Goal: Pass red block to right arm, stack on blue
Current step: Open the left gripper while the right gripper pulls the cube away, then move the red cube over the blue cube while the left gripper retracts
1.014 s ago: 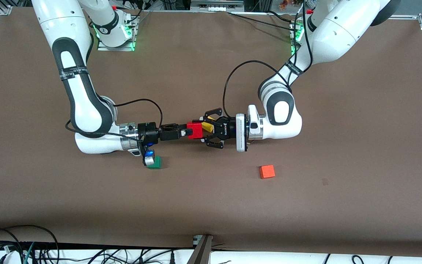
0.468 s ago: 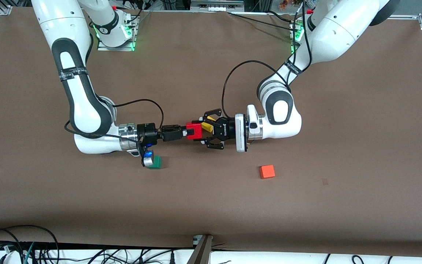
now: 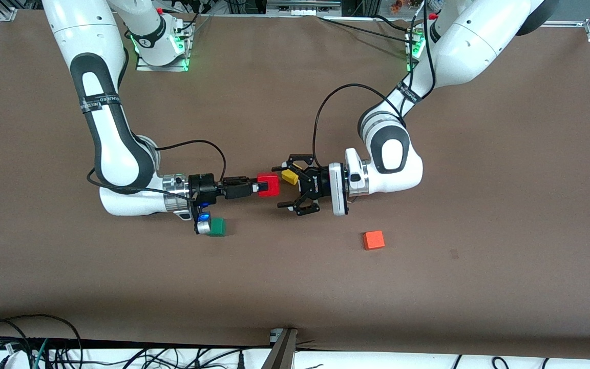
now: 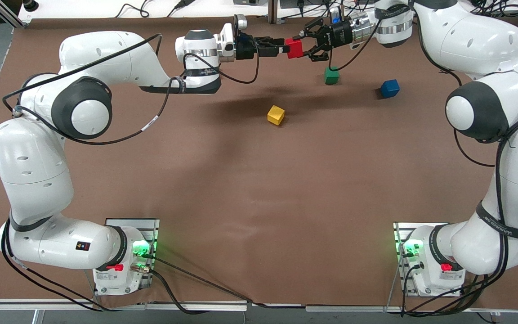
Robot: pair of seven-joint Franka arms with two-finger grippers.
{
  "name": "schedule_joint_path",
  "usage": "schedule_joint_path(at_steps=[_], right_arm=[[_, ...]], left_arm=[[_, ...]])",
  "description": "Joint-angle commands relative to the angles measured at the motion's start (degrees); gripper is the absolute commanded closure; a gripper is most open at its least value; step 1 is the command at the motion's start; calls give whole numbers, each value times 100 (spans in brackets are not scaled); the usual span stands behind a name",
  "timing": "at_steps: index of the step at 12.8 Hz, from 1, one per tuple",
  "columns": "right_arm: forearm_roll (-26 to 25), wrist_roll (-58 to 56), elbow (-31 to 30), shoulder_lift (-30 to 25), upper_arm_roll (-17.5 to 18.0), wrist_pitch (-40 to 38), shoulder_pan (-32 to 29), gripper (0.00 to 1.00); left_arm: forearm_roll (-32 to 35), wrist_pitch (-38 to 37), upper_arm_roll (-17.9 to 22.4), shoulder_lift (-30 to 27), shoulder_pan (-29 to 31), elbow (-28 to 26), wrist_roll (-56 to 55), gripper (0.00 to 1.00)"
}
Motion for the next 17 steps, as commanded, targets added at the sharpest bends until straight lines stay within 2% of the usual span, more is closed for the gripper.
schedule_joint_path(at_steps=[1, 4, 7, 10, 14, 17], right_arm=[[-833, -23, 185, -143, -241, -75, -76, 100], [-1869, -50, 203, -310, -522, -58, -76, 100], [-4090, -85, 203, -494, -602, -6, -76, 100], [-6086, -111, 203, -679, -690, 152, -41, 100], [-7599, -103, -7, -872, -734, 170, -5, 100], [-8165, -111, -357, -1048, -743, 389, -5, 100]], left_arm=[[352, -225, 33, -281, 153, -105, -591, 0], [1729, -742, 68, -500, 505, -36, -1881, 0], [3399, -1410, 77, -720, 953, 113, -3130, 0], [4964, -2236, 86, -870, 1226, 333, -4562, 0], [6363, -3115, 121, -949, 1515, 527, -5917, 0], [7374, -3502, 173, -975, 1709, 536, -6453, 0]])
